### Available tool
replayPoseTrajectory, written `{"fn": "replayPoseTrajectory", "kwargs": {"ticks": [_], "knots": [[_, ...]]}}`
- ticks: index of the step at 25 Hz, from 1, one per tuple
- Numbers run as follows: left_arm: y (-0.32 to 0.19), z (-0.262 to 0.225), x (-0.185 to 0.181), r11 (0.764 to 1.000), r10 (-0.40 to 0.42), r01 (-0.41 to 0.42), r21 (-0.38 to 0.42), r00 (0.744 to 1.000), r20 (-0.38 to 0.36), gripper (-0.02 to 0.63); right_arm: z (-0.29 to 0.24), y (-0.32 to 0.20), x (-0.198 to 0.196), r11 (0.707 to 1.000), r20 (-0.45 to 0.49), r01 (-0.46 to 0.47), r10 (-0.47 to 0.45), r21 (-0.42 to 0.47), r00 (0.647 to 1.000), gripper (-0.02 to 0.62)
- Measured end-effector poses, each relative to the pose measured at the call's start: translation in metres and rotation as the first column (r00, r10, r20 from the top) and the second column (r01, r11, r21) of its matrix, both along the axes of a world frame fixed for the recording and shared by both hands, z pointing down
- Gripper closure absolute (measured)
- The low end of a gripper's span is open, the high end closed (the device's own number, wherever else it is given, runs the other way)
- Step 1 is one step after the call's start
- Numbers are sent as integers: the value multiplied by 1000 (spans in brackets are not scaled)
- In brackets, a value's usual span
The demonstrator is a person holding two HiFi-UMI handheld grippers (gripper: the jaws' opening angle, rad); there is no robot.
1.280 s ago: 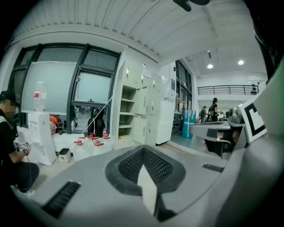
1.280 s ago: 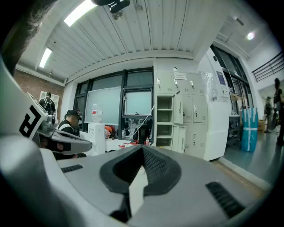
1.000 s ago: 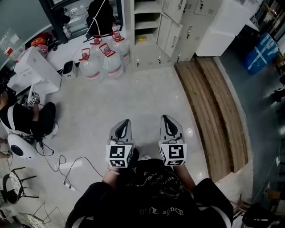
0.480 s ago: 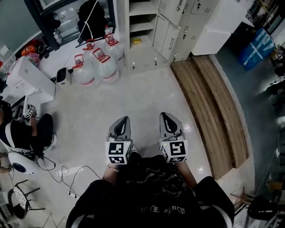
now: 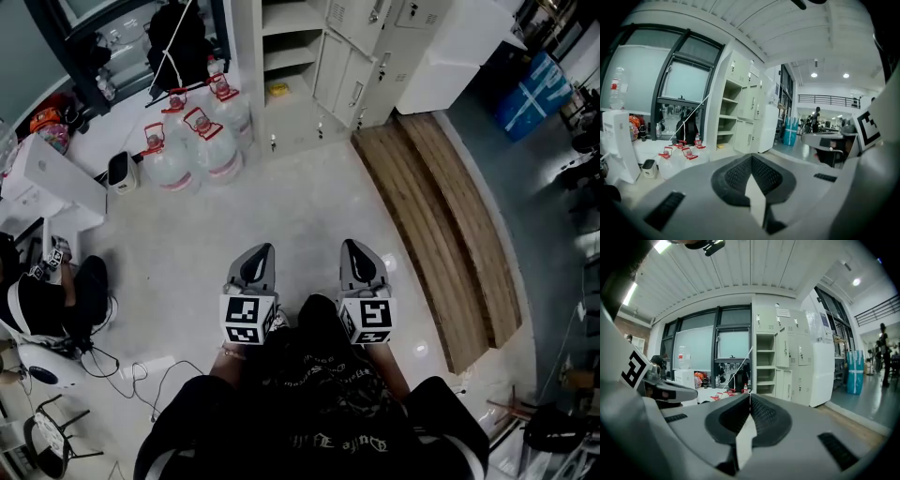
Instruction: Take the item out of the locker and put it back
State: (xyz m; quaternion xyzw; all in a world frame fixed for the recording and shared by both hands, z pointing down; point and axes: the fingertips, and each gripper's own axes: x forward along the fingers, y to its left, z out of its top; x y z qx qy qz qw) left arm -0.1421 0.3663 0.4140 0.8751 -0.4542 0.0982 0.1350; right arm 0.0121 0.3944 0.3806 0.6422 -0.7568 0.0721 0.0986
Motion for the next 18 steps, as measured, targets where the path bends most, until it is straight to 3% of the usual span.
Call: {"fn": "replayPoseTrajectory", "kwargs": {"ticks": [8,18], "knots": [[-44,6,1,998,-56,57,-7,998,22,600,10,-61,10,999,-1,49,-49,0,999,591],[-142,-4,43,992,-127,127,15,991,45,600,3,-185,45,988,25,154,-154,17,988,591]]}}
